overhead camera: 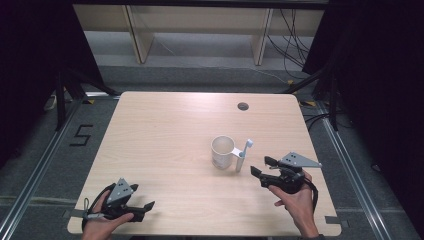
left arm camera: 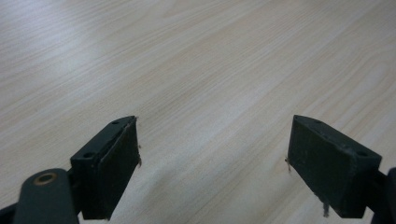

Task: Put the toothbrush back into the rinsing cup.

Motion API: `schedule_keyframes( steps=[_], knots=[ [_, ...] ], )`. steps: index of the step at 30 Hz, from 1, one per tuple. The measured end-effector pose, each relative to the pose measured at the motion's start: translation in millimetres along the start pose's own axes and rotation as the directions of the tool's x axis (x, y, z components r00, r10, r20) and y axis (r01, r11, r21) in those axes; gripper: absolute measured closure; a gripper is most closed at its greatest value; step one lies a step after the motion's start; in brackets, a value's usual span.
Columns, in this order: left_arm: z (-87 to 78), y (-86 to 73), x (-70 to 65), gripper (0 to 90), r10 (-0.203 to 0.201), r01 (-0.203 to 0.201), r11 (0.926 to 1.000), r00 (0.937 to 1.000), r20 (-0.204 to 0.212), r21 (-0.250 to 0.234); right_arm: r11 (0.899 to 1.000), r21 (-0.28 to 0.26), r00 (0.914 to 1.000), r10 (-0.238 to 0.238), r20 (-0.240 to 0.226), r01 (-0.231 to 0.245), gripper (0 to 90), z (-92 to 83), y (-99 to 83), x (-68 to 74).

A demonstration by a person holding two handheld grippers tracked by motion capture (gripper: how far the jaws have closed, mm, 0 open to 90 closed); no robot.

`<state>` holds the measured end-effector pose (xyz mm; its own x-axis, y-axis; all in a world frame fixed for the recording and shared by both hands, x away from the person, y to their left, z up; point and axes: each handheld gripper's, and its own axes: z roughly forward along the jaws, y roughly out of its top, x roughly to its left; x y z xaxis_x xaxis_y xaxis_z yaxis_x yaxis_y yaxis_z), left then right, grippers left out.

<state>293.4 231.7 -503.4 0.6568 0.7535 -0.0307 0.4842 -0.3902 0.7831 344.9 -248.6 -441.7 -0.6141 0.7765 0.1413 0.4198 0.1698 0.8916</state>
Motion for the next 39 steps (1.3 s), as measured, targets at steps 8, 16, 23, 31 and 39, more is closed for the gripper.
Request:
schedule_keyframes(
  steps=[8, 16, 23, 31, 39],
  knots=[
    [0.3, -0.2, -0.5, 16.0, 0.000, 0.000, 1.0000, 1.0000, -0.005, -0.002, 1.000, 0.026, 0.9999, 0.009, -0.011, -0.009, 32.2, -4.6, -4.7, 4.7],
    [0.1, -0.2, 0.1, 15.9, 0.001, -0.001, 1.0000, 1.0000, 0.000, 0.001, 0.999, 0.045, 0.9998, 0.003, -0.018, -0.002, 31.9, -9.4, -13.3, 8.6],
    [0.0, -0.1, -0.3, 16.0, 0.000, 0.000, 1.0000, 1.0000, -0.002, 0.002, 0.997, 0.077, 1.0000, -0.006, -0.002, 0.006, 30.1, -12.3, -26.2, 8.9],
    [-0.5, -0.2, 0.3, 16.0, 0.012, -0.012, 0.9999, 0.9999, -0.005, 0.010, 0.994, 0.110, 0.9998, 0.016, -0.011, -0.015, 27.5, -15.3, -37.9, 9.0],
    [-0.5, -0.1, -0.1, 15.9, 0.011, -0.011, 0.9999, 0.9999, -0.005, 0.008, 0.988, 0.155, 0.9999, 0.013, -0.006, -0.012, 25.5, -16.7, -47.5, 12.8]
  ],
)
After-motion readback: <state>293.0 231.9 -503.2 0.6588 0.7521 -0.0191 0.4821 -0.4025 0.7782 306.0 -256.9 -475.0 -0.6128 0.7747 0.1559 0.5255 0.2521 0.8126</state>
